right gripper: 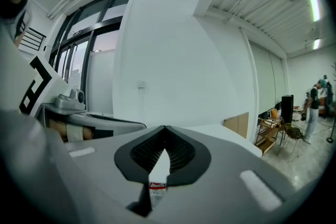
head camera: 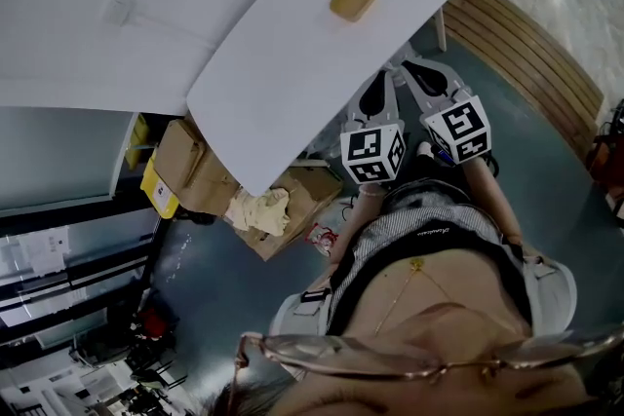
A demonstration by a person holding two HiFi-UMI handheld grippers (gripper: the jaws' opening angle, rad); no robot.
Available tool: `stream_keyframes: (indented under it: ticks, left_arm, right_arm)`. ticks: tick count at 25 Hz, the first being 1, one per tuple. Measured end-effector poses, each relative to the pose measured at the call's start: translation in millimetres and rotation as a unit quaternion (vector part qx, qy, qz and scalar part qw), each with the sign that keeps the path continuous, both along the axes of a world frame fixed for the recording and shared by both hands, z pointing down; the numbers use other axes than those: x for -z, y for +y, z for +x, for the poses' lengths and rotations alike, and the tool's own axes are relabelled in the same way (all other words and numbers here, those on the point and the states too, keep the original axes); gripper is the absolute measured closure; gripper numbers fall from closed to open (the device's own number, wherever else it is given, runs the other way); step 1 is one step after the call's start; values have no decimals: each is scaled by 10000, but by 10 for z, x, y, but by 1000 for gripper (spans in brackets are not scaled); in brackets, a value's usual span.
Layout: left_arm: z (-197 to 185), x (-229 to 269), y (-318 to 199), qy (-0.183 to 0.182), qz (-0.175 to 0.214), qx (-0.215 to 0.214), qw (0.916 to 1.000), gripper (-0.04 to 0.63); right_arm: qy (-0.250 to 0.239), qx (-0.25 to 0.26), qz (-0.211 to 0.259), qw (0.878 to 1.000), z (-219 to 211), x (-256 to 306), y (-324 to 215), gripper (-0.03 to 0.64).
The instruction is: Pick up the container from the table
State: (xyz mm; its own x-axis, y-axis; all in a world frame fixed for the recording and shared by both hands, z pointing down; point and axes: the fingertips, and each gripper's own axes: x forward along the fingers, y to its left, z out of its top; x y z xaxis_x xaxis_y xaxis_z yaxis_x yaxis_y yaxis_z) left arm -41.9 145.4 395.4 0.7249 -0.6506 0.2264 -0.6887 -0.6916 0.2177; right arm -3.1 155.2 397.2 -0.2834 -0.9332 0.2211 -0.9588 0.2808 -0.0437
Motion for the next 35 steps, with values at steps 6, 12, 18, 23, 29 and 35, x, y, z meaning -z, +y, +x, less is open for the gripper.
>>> stream_keyframes:
  ticks: [6,12,18,23,29,35]
  left_arm:
    - [193,-99,5,14,-134,-43,9999,595]
    - [346,-160,17,43,-222,-127,9997,595]
    - [458,-161,-62,41,-217,-249,9994,595]
    - [465,-136,-259,35,-155,-180,9997,595]
    - [480,-129,-531,51,-160,-113,9998,595]
    - [533,-98,-894,88,-129,-154,9998,595]
  right_arm:
    - [22,-61,-67,10000,205,-57,-11,591]
    - [43,-184,-198,9996,350,-141,58,591]
    - [15,-394,-234,9989,503,-168,27,591]
    - [-11,-411,-188,9990,546,-139,-140,591]
    - [8,-340,-176,9993,557,-120,-426,591]
    - [81,-364,-189,9991,604,-107,-769,591]
